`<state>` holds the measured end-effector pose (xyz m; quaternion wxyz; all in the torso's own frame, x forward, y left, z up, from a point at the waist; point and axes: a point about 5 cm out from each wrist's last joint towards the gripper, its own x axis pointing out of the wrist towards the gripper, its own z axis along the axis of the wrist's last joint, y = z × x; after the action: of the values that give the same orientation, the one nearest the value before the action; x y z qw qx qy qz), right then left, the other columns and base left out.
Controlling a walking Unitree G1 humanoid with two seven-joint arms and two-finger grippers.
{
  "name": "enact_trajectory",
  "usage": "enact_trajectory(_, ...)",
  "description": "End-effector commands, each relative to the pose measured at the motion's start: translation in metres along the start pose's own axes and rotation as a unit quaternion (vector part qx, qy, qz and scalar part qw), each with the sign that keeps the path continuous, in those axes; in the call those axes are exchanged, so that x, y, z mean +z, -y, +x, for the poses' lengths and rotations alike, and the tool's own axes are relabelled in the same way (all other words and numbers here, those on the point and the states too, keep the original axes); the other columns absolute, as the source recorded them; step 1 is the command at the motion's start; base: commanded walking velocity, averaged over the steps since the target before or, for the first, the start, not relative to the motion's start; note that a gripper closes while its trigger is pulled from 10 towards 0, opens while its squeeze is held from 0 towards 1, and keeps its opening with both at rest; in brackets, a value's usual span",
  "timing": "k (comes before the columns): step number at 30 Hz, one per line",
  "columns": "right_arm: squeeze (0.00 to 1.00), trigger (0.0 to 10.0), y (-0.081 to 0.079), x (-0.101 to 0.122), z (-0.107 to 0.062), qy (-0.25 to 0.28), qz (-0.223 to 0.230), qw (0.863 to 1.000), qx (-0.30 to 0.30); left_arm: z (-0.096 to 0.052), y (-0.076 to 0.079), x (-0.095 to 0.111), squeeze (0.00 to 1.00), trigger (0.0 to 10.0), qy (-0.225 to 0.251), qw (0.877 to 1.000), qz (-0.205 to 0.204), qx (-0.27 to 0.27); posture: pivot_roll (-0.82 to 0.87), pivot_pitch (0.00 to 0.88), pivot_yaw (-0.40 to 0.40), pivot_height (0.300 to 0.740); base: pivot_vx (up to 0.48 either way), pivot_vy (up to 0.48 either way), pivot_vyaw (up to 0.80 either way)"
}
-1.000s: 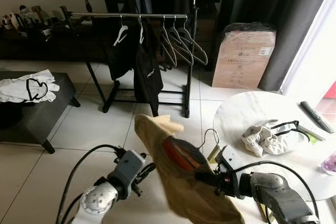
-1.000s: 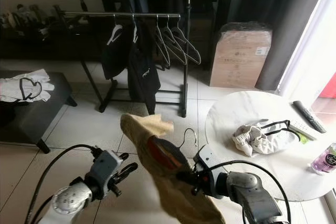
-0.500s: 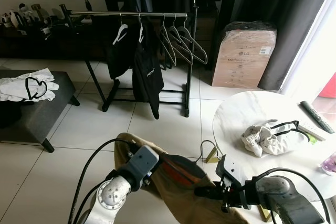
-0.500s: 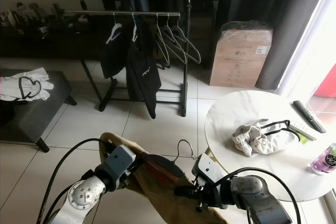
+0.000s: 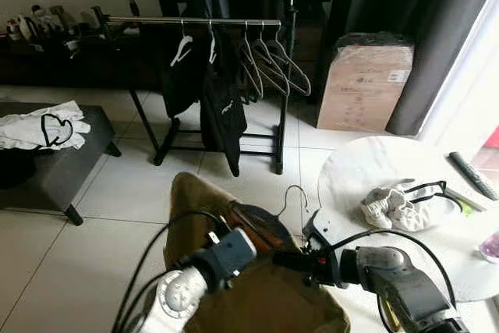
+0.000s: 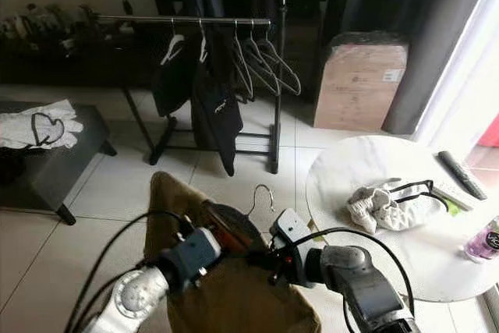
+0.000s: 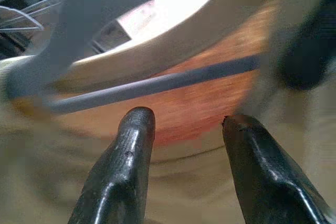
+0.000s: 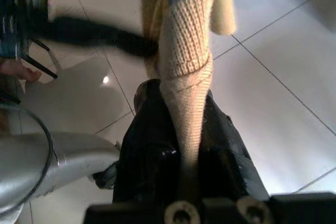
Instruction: Hang hanger
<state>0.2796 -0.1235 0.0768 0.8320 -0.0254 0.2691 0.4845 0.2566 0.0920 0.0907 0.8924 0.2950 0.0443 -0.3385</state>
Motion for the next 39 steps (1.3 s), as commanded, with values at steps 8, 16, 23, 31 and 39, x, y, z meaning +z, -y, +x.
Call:
enact_trajectory(8, 0.00, 0.0, 0.004, 0.007, 0.004, 0.023, 0.054, 0.998, -0.012, -0.002, -0.012, 0.020, 0.00, 10.0, 0.039, 0.995, 0.078, 0.058, -0.06, 0.069, 0.016, 0.740, 0.000, 0.000, 0.00)
enact_trajectory(16, 0.00, 0.0, 0.014, 0.006, 0.006, 0.034, 0.114, 0.992, -0.048, -0.003, -0.021, 0.021, 0.00, 10.0, 0.032, 0.989, 0.093, 0.109, -0.05, 0.074, 0.014, 0.740, 0.000, 0.000, 0.00)
enact_trajectory(23, 0.00, 0.0, 0.020, 0.013, -0.002, 0.055, 0.131, 0.988, -0.053, -0.005, -0.029, 0.003, 1.00, 10.0, -0.028, 0.988, 0.009, 0.148, -0.06, 0.081, 0.013, 0.740, 0.000, 0.000, 0.00)
enact_trajectory(31, 0.00, 0.0, 0.016, 0.013, -0.011, 0.051, 0.106, 0.992, -0.036, 0.000, -0.043, -0.005, 0.00, 10.0, -0.038, 0.984, 0.005, 0.176, -0.07, 0.087, 0.010, 0.740, 0.000, 0.000, 0.00)
enact_trajectory(39, 0.00, 0.0, 0.015, 0.012, -0.012, 0.048, 0.101, 0.993, -0.033, 0.001, -0.045, -0.006, 0.00, 10.0, -0.039, 0.983, 0.004, 0.180, -0.07, 0.089, 0.010, 0.740, 0.000, 0.000, 0.00)
